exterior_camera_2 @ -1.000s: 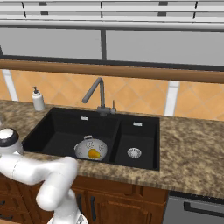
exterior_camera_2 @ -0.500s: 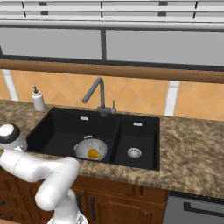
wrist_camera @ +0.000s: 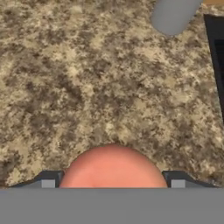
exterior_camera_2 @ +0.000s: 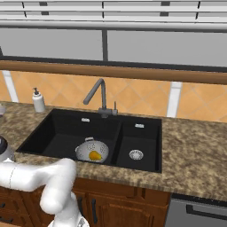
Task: Put the colander in the sink, put the mango, peach, pear in the colander, and turn on the sink faucet and pour water over the colander.
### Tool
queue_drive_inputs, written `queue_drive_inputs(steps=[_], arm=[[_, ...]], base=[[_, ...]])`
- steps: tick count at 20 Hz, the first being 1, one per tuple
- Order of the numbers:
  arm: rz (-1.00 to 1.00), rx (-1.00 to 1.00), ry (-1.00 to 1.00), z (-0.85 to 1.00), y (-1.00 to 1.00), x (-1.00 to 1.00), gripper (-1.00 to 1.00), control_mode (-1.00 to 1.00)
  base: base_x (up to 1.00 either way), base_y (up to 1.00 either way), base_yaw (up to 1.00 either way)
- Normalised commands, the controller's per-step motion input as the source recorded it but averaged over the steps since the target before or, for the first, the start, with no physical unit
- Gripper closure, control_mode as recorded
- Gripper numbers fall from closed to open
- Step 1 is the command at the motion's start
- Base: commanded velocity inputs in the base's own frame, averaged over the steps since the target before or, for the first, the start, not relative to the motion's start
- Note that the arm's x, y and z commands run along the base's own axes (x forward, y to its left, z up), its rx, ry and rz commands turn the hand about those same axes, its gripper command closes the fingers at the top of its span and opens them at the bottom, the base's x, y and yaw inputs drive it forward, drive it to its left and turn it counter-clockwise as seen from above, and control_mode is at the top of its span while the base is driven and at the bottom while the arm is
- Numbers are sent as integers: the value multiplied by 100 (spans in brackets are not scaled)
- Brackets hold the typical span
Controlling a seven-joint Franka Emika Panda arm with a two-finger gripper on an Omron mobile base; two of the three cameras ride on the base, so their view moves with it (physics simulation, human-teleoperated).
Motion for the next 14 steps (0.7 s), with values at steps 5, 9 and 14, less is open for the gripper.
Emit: queue_drive_inputs(steps=[5,9,14], arm=[[-11,53,-38,-29,-100,-11,100,-100],[-18,27,-18,47,-100,-44,100,-100],[-31,24,11,96,-100,-52,100,-100]], base=[[0,0,0],[0,0,0],[0,0,0]])
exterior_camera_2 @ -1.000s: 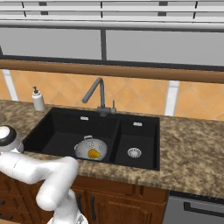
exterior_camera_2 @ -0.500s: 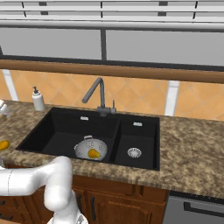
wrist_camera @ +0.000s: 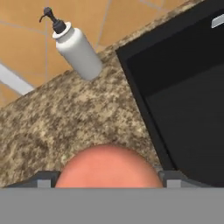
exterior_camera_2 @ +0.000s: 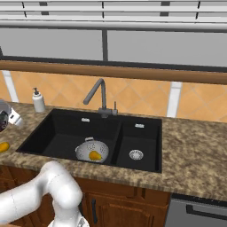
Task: Put the colander in the sink, put the mango, peach, pear in the colander, and turn on the sink faucet and pour water over the colander.
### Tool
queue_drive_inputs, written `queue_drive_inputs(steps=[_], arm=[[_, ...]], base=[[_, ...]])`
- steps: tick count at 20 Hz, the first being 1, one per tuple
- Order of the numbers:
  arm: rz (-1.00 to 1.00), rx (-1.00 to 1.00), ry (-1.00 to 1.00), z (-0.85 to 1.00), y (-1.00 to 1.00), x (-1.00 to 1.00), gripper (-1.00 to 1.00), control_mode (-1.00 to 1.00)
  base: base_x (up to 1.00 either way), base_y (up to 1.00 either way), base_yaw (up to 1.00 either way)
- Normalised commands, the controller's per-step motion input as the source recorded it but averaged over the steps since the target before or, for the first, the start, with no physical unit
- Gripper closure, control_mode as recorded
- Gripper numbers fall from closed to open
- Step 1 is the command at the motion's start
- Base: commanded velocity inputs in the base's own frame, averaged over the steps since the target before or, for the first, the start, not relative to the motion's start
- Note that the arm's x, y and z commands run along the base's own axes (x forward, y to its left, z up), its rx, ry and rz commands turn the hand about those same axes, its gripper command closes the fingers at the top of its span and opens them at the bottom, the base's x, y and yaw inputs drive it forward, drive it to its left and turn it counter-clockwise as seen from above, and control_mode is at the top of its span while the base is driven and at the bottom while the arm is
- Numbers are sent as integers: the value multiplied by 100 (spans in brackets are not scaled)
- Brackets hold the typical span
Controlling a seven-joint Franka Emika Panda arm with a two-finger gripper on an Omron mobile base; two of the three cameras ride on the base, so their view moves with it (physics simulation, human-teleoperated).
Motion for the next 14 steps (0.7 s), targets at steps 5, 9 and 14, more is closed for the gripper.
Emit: queue_drive_inputs(steps=[5,9,14], arm=[[-35,30,24,96,-100,-42,100,-100],[-36,5,21,17,-100,-36,100,-100],[-42,-4,21,-23,-100,-18,100,-100]], base=[[0,0,0],[0,0,0],[0,0,0]])
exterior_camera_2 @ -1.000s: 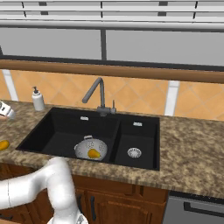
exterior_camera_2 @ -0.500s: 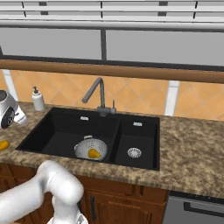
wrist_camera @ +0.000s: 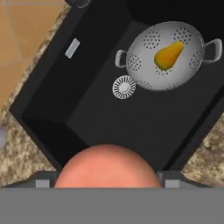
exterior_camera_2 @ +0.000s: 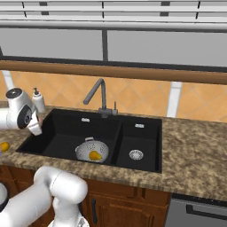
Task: Put the colander in the sink, put the mango, peach, pear in the colander, and turn on the sink faucet and pour water over the colander.
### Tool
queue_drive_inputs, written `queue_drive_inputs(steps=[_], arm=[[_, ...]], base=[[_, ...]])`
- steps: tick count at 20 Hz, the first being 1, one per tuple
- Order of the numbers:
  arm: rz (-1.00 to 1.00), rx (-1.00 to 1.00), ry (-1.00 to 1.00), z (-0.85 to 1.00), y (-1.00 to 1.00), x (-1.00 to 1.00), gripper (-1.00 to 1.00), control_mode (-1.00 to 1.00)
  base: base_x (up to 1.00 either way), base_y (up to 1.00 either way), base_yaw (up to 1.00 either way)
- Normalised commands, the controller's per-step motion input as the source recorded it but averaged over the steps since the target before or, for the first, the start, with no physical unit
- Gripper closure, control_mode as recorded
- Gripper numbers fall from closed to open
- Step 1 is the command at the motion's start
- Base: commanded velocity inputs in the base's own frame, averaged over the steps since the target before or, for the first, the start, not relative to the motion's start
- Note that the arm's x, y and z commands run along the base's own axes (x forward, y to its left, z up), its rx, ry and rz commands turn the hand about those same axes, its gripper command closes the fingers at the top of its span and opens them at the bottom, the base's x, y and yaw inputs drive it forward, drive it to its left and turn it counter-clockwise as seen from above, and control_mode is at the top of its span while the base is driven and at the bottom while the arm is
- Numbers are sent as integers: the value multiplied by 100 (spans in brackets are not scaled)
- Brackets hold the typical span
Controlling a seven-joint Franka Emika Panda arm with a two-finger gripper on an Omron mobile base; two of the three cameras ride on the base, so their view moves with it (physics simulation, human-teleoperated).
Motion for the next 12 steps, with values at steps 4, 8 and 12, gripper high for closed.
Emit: queue_drive_inputs(steps=[4,8,12], arm=[[-45,3,3,-8,-90,-1,100,-100],[-56,7,0,-17,-55,26,100,-100],[-52,8,0,-26,-24,50,100,-100]], base=[[0,0,0],[0,0,0],[0,0,0]])
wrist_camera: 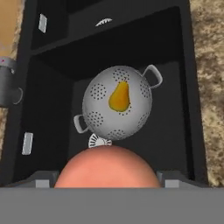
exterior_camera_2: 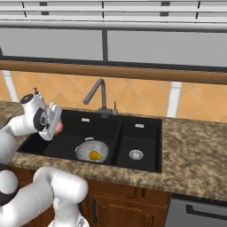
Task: Put the colander in the sink, put the mango, peach, pear in the colander, and turn on the sink faucet and pour water over the colander.
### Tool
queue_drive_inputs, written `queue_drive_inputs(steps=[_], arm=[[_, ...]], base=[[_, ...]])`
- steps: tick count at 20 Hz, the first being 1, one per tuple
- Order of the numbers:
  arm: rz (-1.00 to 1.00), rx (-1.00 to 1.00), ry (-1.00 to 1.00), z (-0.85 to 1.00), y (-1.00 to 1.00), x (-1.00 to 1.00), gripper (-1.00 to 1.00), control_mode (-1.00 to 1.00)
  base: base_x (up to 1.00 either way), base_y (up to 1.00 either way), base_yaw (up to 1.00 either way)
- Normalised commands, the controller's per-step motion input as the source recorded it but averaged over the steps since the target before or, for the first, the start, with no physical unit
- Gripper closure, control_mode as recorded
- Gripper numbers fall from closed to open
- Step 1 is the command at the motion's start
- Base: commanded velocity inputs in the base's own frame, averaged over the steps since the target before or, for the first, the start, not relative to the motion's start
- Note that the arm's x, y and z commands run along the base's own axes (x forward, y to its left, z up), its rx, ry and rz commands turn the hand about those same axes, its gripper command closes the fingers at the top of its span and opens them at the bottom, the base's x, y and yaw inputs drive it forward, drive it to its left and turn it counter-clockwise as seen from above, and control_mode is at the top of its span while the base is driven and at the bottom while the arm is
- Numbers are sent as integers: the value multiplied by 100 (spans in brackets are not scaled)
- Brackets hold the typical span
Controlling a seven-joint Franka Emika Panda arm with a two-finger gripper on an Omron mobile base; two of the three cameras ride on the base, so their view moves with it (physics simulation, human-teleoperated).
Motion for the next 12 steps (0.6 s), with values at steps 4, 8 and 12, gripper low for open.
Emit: queue_drive_inputs(steps=[4,8,12], arm=[[-50,28,0,-18,-31,46,100,-100],[-48,38,-4,-20,-39,14,100,-100],[-43,25,-19,-40,-8,0,100,-100]], base=[[0,0,0],[0,0,0],[0,0,0]])
